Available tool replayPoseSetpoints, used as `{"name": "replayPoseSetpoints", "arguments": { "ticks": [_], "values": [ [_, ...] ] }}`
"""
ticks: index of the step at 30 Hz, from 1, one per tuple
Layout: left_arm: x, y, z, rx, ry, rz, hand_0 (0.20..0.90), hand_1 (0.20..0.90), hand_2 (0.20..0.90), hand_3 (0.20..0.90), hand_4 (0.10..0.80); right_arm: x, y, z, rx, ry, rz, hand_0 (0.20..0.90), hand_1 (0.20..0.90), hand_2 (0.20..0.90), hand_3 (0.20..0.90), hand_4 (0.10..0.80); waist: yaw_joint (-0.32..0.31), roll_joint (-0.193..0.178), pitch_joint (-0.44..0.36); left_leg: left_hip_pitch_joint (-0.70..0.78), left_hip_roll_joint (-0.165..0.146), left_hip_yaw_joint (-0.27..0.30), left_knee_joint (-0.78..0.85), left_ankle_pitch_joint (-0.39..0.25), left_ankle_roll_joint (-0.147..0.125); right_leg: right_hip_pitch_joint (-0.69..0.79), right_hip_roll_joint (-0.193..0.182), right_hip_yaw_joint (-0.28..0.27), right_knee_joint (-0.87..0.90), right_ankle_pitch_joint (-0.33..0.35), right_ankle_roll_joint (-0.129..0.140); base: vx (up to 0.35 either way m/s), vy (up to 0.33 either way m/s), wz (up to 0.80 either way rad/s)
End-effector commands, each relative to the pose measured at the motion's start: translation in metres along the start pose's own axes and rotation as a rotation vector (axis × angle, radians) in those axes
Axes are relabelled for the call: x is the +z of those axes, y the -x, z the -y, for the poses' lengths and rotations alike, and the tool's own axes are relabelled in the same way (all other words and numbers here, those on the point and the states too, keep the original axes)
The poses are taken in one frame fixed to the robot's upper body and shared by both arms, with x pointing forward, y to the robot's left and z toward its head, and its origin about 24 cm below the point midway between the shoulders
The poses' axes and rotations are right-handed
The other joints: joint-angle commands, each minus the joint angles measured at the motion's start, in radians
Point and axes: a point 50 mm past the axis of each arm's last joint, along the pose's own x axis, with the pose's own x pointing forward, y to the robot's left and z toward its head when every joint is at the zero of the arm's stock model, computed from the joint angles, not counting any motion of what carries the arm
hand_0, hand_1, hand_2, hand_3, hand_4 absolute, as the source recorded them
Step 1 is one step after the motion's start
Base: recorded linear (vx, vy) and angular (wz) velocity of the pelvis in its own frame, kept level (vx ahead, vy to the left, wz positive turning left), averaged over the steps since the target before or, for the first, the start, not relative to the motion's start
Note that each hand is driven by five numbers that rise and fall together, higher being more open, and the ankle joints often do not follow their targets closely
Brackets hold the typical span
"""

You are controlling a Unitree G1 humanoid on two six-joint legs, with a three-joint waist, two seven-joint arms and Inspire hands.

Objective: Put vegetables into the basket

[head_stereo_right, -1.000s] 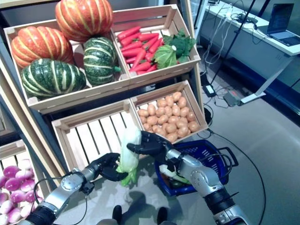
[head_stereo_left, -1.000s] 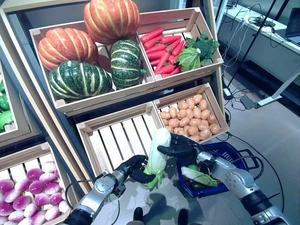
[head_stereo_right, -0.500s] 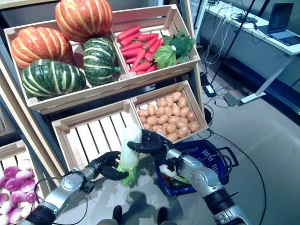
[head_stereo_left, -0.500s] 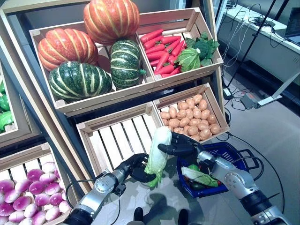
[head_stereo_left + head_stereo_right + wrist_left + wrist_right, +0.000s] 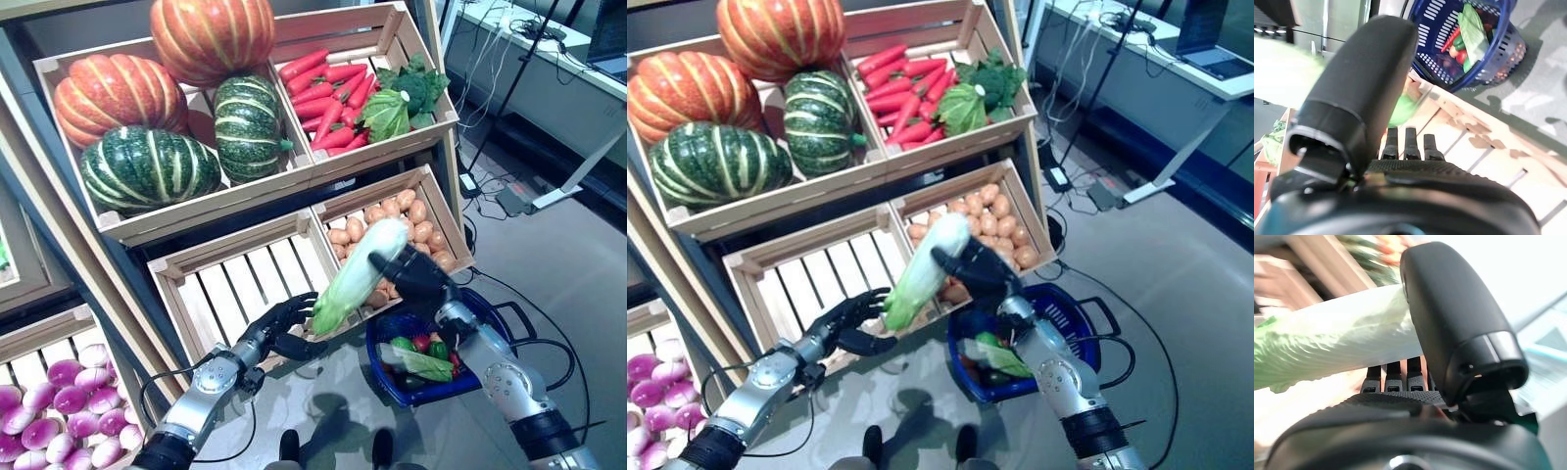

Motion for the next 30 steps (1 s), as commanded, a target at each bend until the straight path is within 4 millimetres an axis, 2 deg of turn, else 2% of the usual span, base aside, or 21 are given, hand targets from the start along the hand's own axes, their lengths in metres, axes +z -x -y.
{"name": "replayPoseSetpoints", "arguments": {
  "ticks": [1, 5, 10, 14, 21, 25, 30],
  "values": [
    [0.051, -0.011, -0.013, 0.01, -0.022, 0.251, 0.9, 0.9, 0.9, 0.9, 0.8, 0.091, 0.002, -0.028, 0.057, -0.01, 0.509, 0.3, 0.3, 0.3, 0.3, 0.4, -0.019, -0.021, 0.001, 0.0, 0.011, -0.003, 0.002, -0.067, -0.012, 0.043, -0.038, -0.026, 0.005, -0.022, 0.045, -0.077, -0.029, -0.06],
    [0.063, -0.009, -0.02, 0.035, -0.016, 0.305, 0.9, 0.9, 0.9, 0.9, 0.8, 0.109, 0.014, -0.002, -0.091, -0.015, 0.622, 0.3, 0.3, 0.3, 0.3, 0.4, -0.033, -0.023, 0.037, -0.029, 0.021, 0.005, 0.002, -0.057, -0.013, 0.016, -0.031, -0.012, 0.005, -0.017, 0.04, -0.109, -0.039, -0.05],
    [0.069, -0.007, -0.024, 0.056, -0.024, 0.329, 0.9, 0.9, 0.9, 0.9, 0.8, 0.116, 0.026, 0.024, -0.251, -0.022, 0.667, 0.3, 0.3, 0.3, 0.3, 0.4, -0.043, -0.028, 0.069, -0.049, 0.029, 0.009, 0.002, -0.048, -0.015, 0.0, -0.024, 0.003, 0.005, -0.013, 0.036, -0.068, -0.046, -0.07],
    [0.075, -0.007, -0.027, 0.068, -0.039, 0.353, 0.9, 0.9, 0.9, 0.9, 0.8, 0.127, 0.041, 0.045, -0.399, -0.053, 0.766, 0.3, 0.3, 0.3, 0.3, 0.4, -0.05, -0.034, 0.104, -0.07, 0.032, 0.013, 0.002, -0.039, -0.013, -0.017, -0.018, 0.012, 0.005, -0.007, 0.032, -0.069, -0.045, -0.08],
    [0.092, -0.01, -0.031, 0.078, -0.064, 0.403, 0.9, 0.9, 0.9, 0.9, 0.8, 0.136, 0.06, 0.065, -0.606, -0.149, 0.925, 0.3, 0.3, 0.3, 0.3, 0.4, -0.052, -0.029, 0.159, -0.09, 0.02, 0.008, 0.002, -0.04, -0.004, -0.035, -0.013, 0.014, 0.018, -0.008, 0.022, -0.051, -0.027, -0.01],
    [0.101, -0.012, -0.031, 0.082, -0.057, 0.44, 0.9, 0.9, 0.9, 0.9, 0.8, 0.126, 0.061, 0.075, -0.654, -0.199, 0.92, 0.3, 0.3, 0.3, 0.3, 0.4, -0.047, -0.02, 0.196, -0.098, 0.012, 0.0, 0.002, -0.031, -0.002, -0.057, -0.012, 0.019, 0.055, -0.024, 0.017, -0.041, -0.008, 0.01],
    [0.118, -0.014, -0.028, 0.078, -0.066, 0.513, 0.9, 0.9, 0.9, 0.9, 0.8, 0.122, 0.054, 0.076, -0.654, -0.244, 0.948, 0.3, 0.3, 0.3, 0.3, 0.4, -0.033, -0.012, 0.244, -0.124, -0.004, -0.016, 0.018, -0.027, 0.001, -0.079, -0.011, 0.018, 0.082, -0.036, 0.009, -0.077, -0.018, -0.01]
  ]
}}
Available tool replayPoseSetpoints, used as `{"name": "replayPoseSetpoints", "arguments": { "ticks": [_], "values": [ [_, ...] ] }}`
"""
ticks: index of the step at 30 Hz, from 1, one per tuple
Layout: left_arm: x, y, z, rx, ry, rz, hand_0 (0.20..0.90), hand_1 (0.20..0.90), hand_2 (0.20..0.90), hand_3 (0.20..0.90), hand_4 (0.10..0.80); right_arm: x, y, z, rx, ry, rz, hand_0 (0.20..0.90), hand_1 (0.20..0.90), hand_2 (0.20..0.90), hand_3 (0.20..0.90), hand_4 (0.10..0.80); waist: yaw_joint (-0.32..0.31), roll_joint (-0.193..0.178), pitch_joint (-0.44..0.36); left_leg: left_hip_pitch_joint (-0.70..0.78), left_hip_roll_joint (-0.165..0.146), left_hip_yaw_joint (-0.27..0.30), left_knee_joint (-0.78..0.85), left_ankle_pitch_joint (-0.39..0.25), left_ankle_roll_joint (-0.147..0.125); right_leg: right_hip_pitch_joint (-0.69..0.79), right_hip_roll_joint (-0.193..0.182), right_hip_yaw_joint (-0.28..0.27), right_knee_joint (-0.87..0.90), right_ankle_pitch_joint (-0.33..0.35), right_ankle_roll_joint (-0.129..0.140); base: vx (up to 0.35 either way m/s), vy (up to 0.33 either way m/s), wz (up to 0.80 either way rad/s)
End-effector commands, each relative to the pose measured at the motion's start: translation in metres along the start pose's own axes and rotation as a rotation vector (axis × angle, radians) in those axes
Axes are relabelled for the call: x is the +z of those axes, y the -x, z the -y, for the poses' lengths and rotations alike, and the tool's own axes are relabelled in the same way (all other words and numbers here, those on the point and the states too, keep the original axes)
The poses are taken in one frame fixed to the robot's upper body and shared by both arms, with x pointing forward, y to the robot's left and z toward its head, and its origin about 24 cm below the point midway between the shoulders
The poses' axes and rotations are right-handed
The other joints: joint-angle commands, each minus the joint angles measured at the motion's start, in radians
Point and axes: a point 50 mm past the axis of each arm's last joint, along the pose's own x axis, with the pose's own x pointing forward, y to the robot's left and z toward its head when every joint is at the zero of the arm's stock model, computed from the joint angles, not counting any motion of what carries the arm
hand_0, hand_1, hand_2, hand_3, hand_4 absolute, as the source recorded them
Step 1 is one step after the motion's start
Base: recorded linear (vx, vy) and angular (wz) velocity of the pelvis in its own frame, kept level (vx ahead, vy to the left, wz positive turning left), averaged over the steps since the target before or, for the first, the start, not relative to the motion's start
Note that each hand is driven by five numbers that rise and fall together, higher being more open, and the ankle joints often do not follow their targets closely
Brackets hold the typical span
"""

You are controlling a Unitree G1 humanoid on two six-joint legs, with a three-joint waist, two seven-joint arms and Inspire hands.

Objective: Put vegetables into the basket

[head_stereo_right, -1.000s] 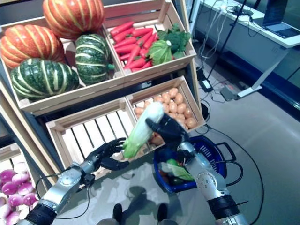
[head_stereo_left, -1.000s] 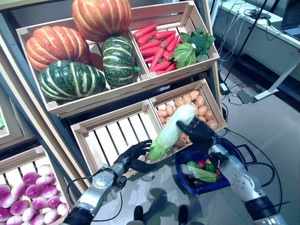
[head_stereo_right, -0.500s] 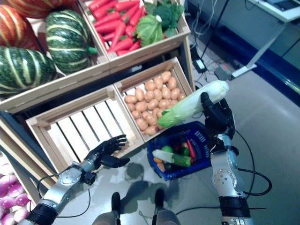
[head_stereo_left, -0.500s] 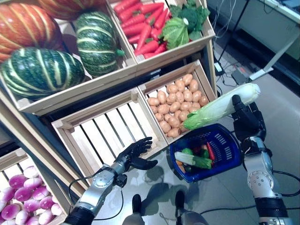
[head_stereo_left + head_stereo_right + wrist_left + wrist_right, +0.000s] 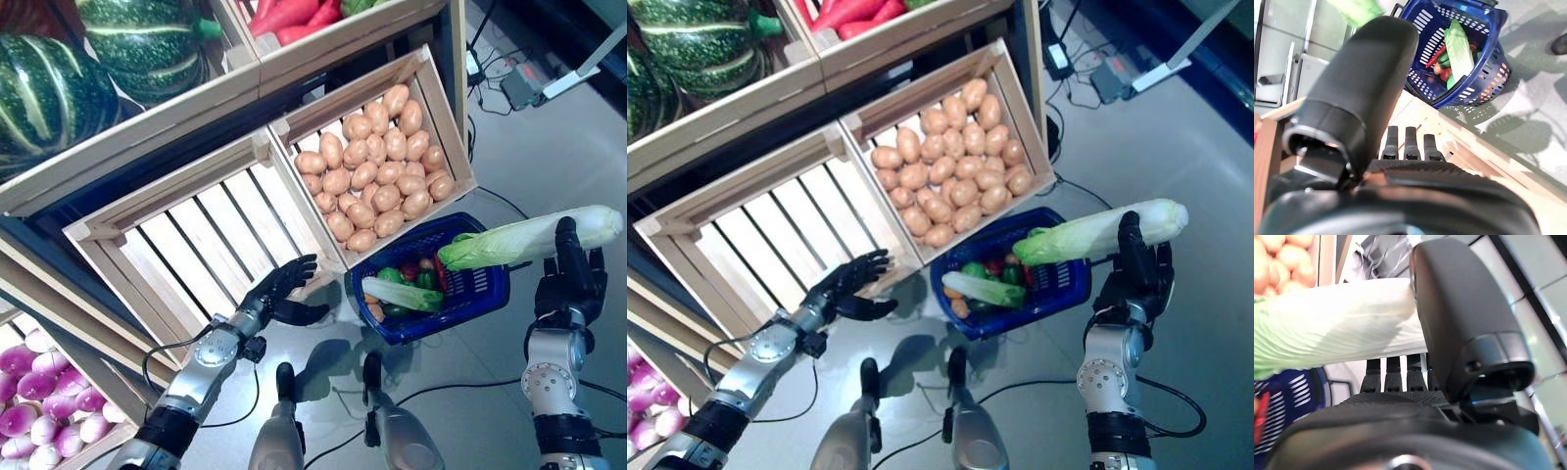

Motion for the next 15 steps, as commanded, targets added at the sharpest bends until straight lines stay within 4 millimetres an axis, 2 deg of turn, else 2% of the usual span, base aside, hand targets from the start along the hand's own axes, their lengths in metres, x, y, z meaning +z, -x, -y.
{"name": "replayPoseSetpoints", "arguments": {
  "ticks": [1, 4, 7, 11, 15],
  "values": [
    [0.073, -0.015, -0.004, -0.017, -0.051, 0.362, 0.9, 0.9, 0.9, 0.9, 0.8, 0.056, -0.014, -0.037, 0.112, -0.19, 0.31, 0.3, 0.3, 0.3, 0.3, 0.4, 0.019, 0.004, -0.007, -0.064, -0.014, -0.046, 0.035, -0.032, 0.003, 0.004, -0.025, -0.017, 0.099, -0.064, 0.016, -0.151, -0.022, -0.01],
    [0.096, -0.018, -0.006, -0.028, -0.045, 0.452, 0.9, 0.9, 0.9, 0.9, 0.8, 0.057, -0.023, -0.043, 0.108, -0.202, 0.326, 0.3, 0.3, 0.3, 0.3, 0.4, 0.03, 0.014, 0.039, -0.139, -0.037, -0.067, 0.124, -0.043, -0.003, -0.049, -0.028, -0.03, 0.171, -0.084, 0.012, -0.176, -0.046, 0.05],
    [0.118, -0.018, -0.001, -0.059, -0.052, 0.542, 0.9, 0.9, 0.9, 0.9, 0.8, 0.059, -0.032, -0.054, 0.107, -0.214, 0.351, 0.3, 0.3, 0.3, 0.3, 0.4, 0.043, 0.022, 0.079, -0.246, -0.058, -0.091, 0.25, -0.071, -0.002, -0.128, -0.038, -0.049, 0.265, -0.115, 0.002, -0.167, -0.058, 0.16],
    [0.136, -0.018, 0.006, -0.094, -0.072, 0.62, 0.9, 0.9, 0.9, 0.9, 0.8, 0.064, -0.039, -0.064, 0.101, -0.214, 0.381, 0.3, 0.3, 0.3, 0.3, 0.4, 0.056, 0.031, 0.079, -0.356, -0.072, -0.094, 0.339, -0.095, -0.002, -0.221, -0.054, -0.064, 0.347, -0.142, -0.005, -0.105, -0.035, 0.03],
    [0.162, -0.013, 0.01, -0.141, -0.078, 0.751, 0.9, 0.9, 0.9, 0.9, 0.8, 0.068, -0.049, -0.072, 0.102, -0.223, 0.39, 0.3, 0.3, 0.3, 0.3, 0.4, 0.073, 0.048, 0.079, -0.493, -0.084, -0.102, 0.432, -0.116, 0.009, -0.368, -0.09, -0.077, 0.465, -0.168, -0.009, -0.125, -0.043, 0.16]
  ]
}}
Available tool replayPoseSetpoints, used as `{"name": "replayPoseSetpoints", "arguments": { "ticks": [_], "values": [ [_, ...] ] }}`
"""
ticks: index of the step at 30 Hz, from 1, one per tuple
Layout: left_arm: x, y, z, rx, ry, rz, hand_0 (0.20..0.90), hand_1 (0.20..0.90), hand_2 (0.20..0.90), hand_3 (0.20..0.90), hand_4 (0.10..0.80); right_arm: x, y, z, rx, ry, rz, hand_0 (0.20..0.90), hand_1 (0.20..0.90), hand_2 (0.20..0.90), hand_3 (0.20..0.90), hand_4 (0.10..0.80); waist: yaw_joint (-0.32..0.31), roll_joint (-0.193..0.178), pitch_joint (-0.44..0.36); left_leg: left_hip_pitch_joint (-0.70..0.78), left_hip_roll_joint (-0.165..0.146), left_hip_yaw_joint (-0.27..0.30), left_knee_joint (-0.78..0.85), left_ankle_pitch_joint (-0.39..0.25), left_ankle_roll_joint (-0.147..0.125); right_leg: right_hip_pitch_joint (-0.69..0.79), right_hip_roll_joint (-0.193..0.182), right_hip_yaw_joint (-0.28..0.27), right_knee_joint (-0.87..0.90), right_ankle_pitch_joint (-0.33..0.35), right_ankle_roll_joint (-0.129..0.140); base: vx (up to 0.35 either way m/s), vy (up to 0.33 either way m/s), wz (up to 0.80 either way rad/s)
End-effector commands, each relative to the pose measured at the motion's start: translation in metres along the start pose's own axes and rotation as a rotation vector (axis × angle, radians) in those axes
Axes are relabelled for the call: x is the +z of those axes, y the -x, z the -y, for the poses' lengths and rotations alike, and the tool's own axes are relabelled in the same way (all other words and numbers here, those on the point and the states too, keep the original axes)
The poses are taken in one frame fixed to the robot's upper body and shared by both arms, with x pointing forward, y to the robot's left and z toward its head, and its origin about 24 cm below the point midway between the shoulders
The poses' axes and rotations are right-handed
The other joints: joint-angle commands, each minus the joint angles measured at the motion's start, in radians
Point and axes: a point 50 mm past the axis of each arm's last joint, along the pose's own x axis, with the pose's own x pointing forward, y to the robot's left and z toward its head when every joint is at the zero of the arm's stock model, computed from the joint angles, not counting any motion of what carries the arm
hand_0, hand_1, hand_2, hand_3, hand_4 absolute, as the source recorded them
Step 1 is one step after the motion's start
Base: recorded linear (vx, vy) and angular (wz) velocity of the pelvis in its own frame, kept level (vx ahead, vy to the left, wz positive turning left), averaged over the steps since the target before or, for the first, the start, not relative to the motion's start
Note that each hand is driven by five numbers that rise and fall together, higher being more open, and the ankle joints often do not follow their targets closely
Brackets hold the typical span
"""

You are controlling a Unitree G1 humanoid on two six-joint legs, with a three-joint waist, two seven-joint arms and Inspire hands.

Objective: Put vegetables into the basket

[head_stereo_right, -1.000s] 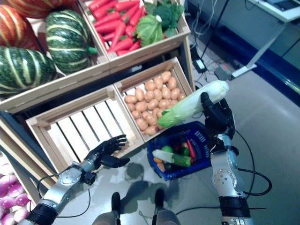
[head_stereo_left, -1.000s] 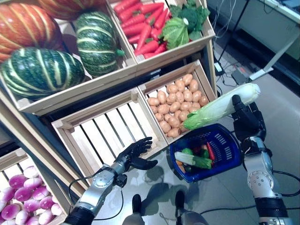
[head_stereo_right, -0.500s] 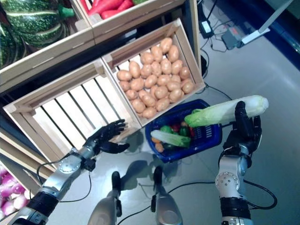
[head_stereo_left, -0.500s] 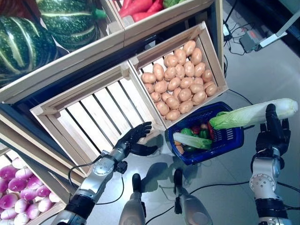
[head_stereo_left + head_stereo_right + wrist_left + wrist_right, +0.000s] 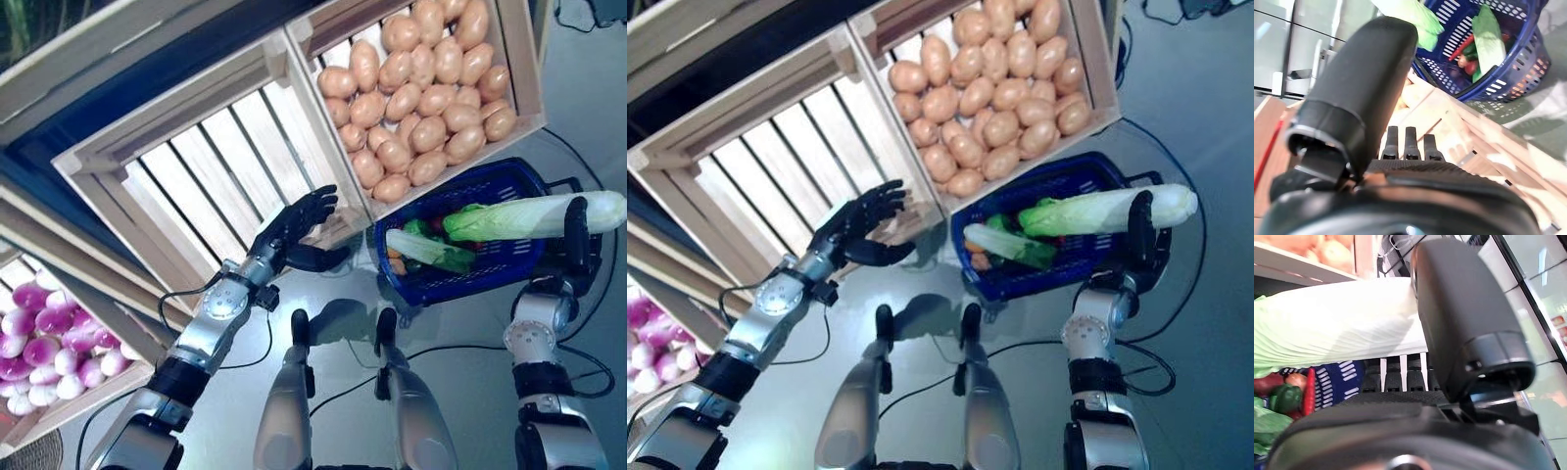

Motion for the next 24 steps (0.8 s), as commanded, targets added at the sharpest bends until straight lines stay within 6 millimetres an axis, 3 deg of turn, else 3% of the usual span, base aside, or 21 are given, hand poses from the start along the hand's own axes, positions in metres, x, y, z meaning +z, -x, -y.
{"name": "replayPoseSetpoints", "arguments": {
  "ticks": [1, 11, 24],
  "values": [
    [0.075, -0.005, 0.003, -0.067, -0.034, 0.395, 0.9, 0.9, 0.9, 0.9, 0.8, 0.067, -0.014, -0.041, 0.17, -0.08, 0.295, 0.3, 0.3, 0.3, 0.3, 0.4, 0.006, 0.007, 0.0, -0.14, -0.073, -0.039, 0.157, -0.071, 0.002, -0.063, -0.052, -0.026, 0.232, -0.125, 0.01, -0.066, -0.028, 0.22],
    [0.118, -0.005, 0.001, -0.081, -0.041, 0.609, 0.9, 0.9, 0.9, 0.9, 0.8, 0.07, -0.027, -0.072, 0.135, 0.019, 0.31, 0.3, 0.3, 0.3, 0.3, 0.4, 0.026, 0.034, 0.0, -0.334, -0.088, -0.06, 0.279, -0.093, 0.01, -0.299, -0.077, 0.019, 0.408, -0.158, 0.013, -0.052, -0.036, 0.07],
    [0.151, -0.005, 0.003, -0.108, -0.053, 0.748, 0.9, 0.9, 0.9, 0.9, 0.8, 0.058, -0.044, -0.076, -0.007, 0.121, 0.183, 0.3, 0.3, 0.3, 0.3, 0.4, 0.037, 0.053, 0.0, -0.483, -0.09, -0.075, 0.375, -0.106, 0.018, -0.463, -0.066, 0.05, 0.519, -0.17, -0.008, -0.009, -0.026, 0.01]
  ]
}}
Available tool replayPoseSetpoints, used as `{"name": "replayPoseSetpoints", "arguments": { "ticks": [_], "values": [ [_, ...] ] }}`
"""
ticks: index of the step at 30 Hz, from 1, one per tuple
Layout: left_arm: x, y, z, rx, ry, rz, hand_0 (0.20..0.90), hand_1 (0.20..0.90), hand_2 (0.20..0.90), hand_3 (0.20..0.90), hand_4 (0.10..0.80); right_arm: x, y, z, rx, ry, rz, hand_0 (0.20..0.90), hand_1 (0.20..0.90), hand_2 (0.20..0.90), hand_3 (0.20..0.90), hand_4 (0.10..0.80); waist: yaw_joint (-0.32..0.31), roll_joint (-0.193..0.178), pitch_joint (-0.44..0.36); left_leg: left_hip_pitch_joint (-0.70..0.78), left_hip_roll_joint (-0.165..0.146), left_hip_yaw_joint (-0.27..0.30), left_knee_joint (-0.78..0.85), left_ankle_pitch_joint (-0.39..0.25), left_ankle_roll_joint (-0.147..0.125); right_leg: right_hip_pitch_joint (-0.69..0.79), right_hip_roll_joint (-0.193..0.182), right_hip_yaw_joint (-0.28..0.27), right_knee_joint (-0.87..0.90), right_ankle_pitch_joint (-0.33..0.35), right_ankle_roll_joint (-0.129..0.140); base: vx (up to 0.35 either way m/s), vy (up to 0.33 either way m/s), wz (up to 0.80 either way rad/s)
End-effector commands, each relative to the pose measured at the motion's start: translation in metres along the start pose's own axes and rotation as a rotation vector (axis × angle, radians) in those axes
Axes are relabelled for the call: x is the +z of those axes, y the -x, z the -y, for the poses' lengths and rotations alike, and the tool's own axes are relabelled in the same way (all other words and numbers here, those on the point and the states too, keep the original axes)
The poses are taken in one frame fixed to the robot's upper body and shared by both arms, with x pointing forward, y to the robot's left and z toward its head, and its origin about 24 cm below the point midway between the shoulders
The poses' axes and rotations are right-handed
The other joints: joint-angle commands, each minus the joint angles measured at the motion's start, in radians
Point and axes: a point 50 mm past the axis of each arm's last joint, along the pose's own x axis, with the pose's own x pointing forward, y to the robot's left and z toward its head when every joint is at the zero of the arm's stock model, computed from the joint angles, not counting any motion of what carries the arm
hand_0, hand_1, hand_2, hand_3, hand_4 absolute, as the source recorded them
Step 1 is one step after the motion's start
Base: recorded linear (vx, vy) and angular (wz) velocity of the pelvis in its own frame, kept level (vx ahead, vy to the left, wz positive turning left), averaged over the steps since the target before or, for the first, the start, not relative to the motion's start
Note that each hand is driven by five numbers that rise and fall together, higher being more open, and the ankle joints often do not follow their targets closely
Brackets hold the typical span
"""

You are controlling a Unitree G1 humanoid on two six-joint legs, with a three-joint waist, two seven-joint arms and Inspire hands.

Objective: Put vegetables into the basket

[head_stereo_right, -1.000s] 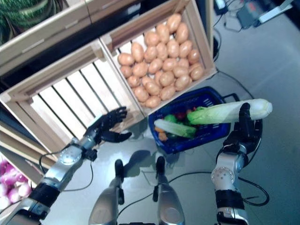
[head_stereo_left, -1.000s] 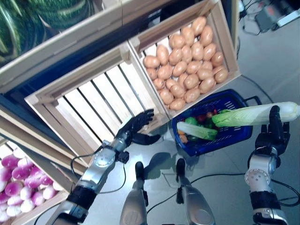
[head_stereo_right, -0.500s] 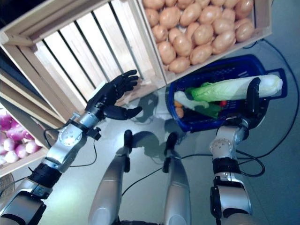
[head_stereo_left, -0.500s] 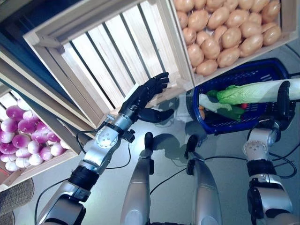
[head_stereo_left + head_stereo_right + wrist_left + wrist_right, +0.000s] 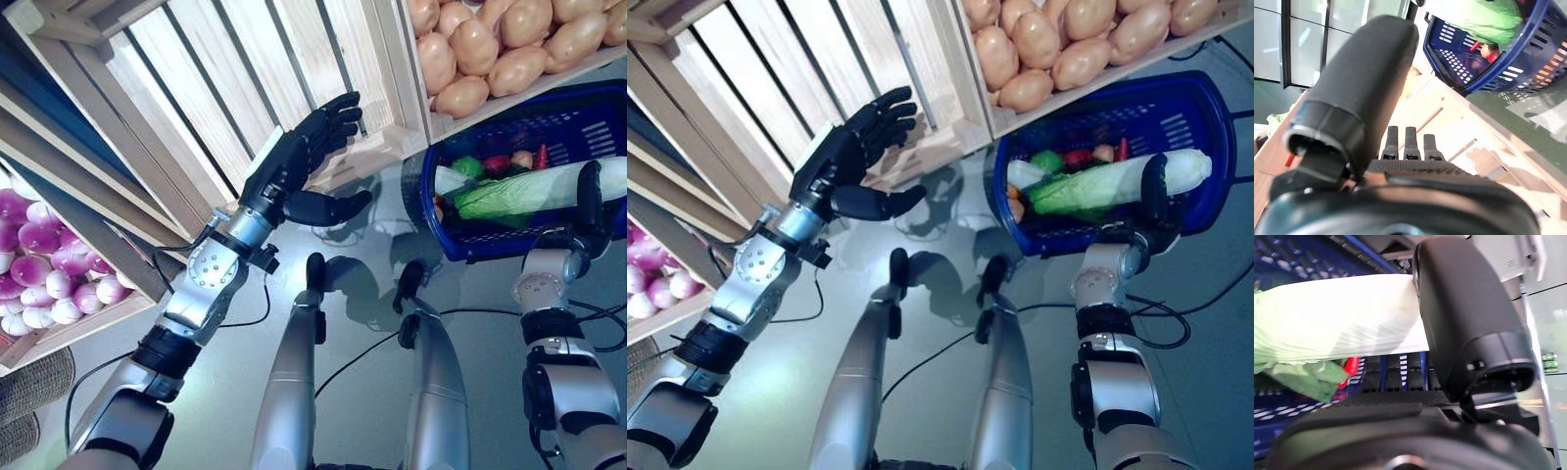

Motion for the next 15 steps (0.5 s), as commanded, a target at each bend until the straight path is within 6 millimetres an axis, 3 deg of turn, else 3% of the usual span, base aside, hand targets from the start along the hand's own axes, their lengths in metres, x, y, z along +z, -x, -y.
{"name": "replayPoseSetpoints", "arguments": {
  "ticks": [1, 9, 11, 12, 13, 14, 15],
  "values": [
    [0.078, -0.016, 0.007, -0.052, 0.007, 0.424, 0.9, 0.9, 0.9, 0.9, 0.8, 0.061, -0.009, -0.034, 0.1, 0.047, 0.209, 0.3, 0.3, 0.3, 0.3, 0.4, -0.003, 0.052, -0.001, -0.017, -0.037, -0.046, 0.02, -0.041, -0.013, 0.019, 0.024, 0.001, 0.122, -0.073, -0.012, 0.0, 0.0, 0.0],
    [0.081, -0.02, 0.004, -0.036, 0.03, 0.429, 0.9, 0.9, 0.9, 0.9, 0.8, 0.061, -0.005, -0.051, 0.082, 0.127, 0.246, 0.316, 0.316, 0.316, 0.316, 0.411, -0.002, 0.058, -0.001, -0.088, -0.047, -0.049, 0.072, -0.05, -0.009, -0.056, 0.031, 0.013, 0.188, -0.077, -0.015, 0.005, -0.001, 0.01],
    [0.081, -0.02, 0.005, -0.041, 0.034, 0.431, 0.9, 0.9, 0.9, 0.9, 0.8, 0.064, -0.004, -0.05, 0.056, 0.079, 0.261, 0.314, 0.314, 0.314, 0.314, 0.409, -0.002, 0.059, -0.001, -0.094, -0.046, -0.048, 0.071, -0.051, -0.01, -0.063, 0.032, 0.015, 0.189, -0.078, -0.016, 0.0, 0.0, 0.0],
    [0.081, -0.019, 0.005, -0.045, 0.035, 0.432, 0.9, 0.9, 0.9, 0.9, 0.8, 0.064, -0.004, -0.048, 0.049, 0.065, 0.261, 0.498, 0.498, 0.498, 0.498, 0.532, -0.002, 0.06, -0.001, -0.096, -0.047, -0.049, 0.072, -0.051, -0.011, -0.064, 0.033, 0.016, 0.189, -0.078, -0.015, 0.03, -0.027, 0.01],
    [0.08, -0.018, 0.006, -0.049, 0.035, 0.434, 0.9, 0.9, 0.9, 0.9, 0.8, 0.066, -0.004, -0.046, 0.042, 0.041, 0.265, 0.571, 0.571, 0.571, 0.571, 0.58, -0.002, 0.06, -0.001, -0.099, -0.049, -0.052, 0.074, -0.052, -0.011, -0.067, 0.033, 0.016, 0.188, -0.077, -0.014, 0.019, -0.031, 0.01],
    [0.08, -0.018, 0.007, -0.053, 0.033, 0.439, 0.9, 0.9, 0.9, 0.9, 0.8, 0.07, -0.004, -0.046, 0.042, -0.008, 0.276, 0.9, 0.9, 0.9, 0.9, 0.8, -0.003, 0.061, -0.001, -0.103, -0.052, -0.053, 0.073, -0.051, -0.008, -0.07, 0.034, 0.016, 0.182, -0.073, -0.014, 0.0, 0.0, 0.0],
    [0.081, -0.018, 0.007, -0.056, 0.032, 0.442, 0.9, 0.9, 0.9, 0.9, 0.8, 0.071, -0.003, -0.048, 0.046, -0.037, 0.277, 0.9, 0.9, 0.9, 0.9, 0.8, -0.003, 0.062, -0.001, -0.105, -0.053, -0.055, 0.072, -0.049, -0.007, -0.073, 0.035, 0.018, 0.179, -0.07, -0.015, 0.0, 0.0, 0.0]
  ]
}}
